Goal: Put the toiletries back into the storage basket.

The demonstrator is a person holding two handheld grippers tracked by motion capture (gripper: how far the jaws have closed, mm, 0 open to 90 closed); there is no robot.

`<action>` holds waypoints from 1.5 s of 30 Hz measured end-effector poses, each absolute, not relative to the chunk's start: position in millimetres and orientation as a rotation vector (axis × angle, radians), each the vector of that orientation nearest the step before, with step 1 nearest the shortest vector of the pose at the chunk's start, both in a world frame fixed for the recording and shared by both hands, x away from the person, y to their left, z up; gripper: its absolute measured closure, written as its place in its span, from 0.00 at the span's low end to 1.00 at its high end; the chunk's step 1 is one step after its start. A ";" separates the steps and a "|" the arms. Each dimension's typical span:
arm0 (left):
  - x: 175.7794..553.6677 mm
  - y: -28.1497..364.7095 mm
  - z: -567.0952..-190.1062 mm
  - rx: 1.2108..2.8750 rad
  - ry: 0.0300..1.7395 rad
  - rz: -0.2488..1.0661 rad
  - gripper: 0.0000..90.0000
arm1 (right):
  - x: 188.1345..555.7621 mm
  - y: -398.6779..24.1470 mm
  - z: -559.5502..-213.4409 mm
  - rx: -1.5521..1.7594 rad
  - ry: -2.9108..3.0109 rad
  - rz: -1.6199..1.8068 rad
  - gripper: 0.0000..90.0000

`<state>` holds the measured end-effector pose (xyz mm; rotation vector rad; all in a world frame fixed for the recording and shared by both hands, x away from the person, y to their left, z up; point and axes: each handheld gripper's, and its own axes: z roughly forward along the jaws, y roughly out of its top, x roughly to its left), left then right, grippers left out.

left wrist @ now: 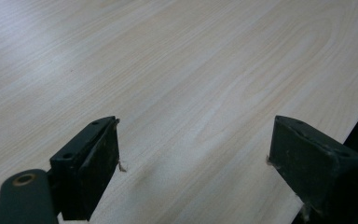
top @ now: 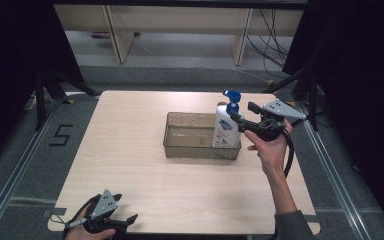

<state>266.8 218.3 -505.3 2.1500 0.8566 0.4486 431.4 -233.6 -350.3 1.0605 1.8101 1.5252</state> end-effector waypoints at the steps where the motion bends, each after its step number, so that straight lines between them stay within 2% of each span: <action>1: 266.8 218.3 -505.3 2.149 0.857 0.448 0.17 | 429.7 -233.8 -350.6 1.071 1.811 1.526 0.30; 45: 265.3 217.7 -503.4 2.155 0.846 0.443 0.17 | 396.4 -222.8 -357.8 1.054 1.825 1.574 0.26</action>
